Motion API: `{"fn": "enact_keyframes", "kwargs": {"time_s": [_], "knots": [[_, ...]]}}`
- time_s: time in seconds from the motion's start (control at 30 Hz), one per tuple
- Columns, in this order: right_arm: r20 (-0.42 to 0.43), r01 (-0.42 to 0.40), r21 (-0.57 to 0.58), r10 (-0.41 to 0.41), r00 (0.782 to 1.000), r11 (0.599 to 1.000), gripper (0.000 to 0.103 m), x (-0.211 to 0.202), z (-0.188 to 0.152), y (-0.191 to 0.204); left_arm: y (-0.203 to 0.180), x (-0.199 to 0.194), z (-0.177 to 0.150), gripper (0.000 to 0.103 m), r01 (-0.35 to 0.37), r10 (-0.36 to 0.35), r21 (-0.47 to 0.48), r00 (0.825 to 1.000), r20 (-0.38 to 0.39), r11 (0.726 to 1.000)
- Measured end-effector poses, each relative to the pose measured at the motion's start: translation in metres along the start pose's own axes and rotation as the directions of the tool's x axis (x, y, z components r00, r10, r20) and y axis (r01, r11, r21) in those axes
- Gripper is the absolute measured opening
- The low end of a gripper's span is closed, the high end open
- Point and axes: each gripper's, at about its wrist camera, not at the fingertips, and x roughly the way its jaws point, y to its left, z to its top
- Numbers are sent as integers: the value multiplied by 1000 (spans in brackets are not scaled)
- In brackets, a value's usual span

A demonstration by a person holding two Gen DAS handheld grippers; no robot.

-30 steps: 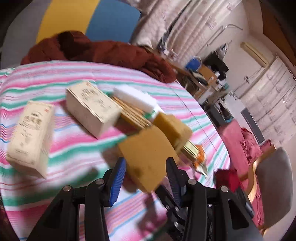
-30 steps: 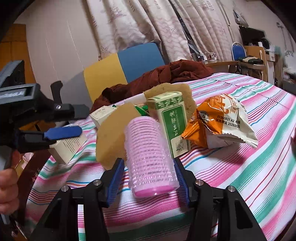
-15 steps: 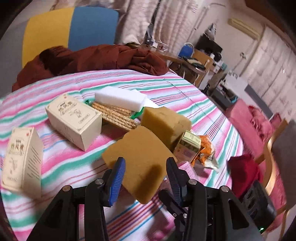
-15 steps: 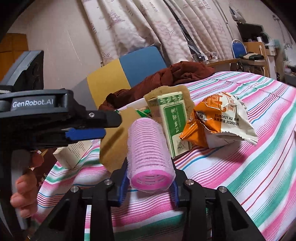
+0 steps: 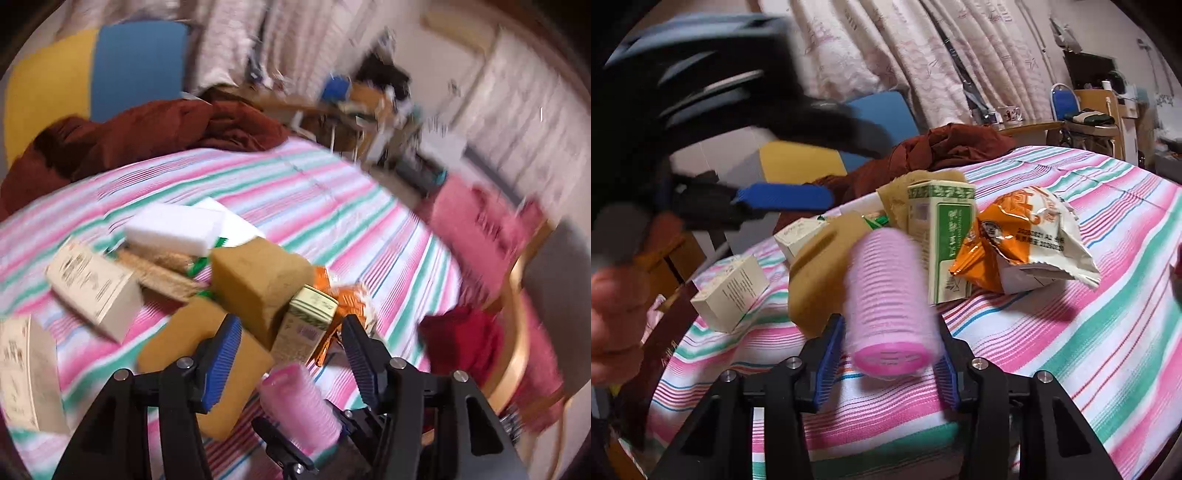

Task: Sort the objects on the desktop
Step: 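Grasp the small green-white box with the left tool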

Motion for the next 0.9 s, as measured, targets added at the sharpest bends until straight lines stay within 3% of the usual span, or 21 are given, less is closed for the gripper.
{"fn": "enact_keyframes", "kwargs": {"time_s": [0.1, 0.17, 0.33, 0.47, 0.6, 0.9], "knots": [[3, -6, 4, 6, 1000, 1000, 42, 0, -1, -1, -22, 19, 12, 58, -56, 61, 67, 996, -62, 996], [-16, -4, -12, 4, 1000, 1000, 44, 3, 0, 1, -23, 30, 13, 58, -63, 68, 52, 993, -93, 997], [-16, -12, -21, 12, 1000, 1000, 45, 3, -1, 1, -18, 34, 13, 57, -86, 89, 37, 993, -79, 996], [-10, -17, -18, 17, 1000, 1000, 45, 3, -2, 0, -10, 36, 11, 30, -101, 102, 15, 993, -65, 995], [0, -19, -11, 19, 1000, 1000, 44, 1, -2, -2, 9, 23, 2, 30, -22, 19, -82, 999, -37, 996], [3, -20, -5, 20, 1000, 1000, 40, -4, -5, 0, 20, -29, -10, 30, 63, -50, -141, 995, 92, 988]]}}
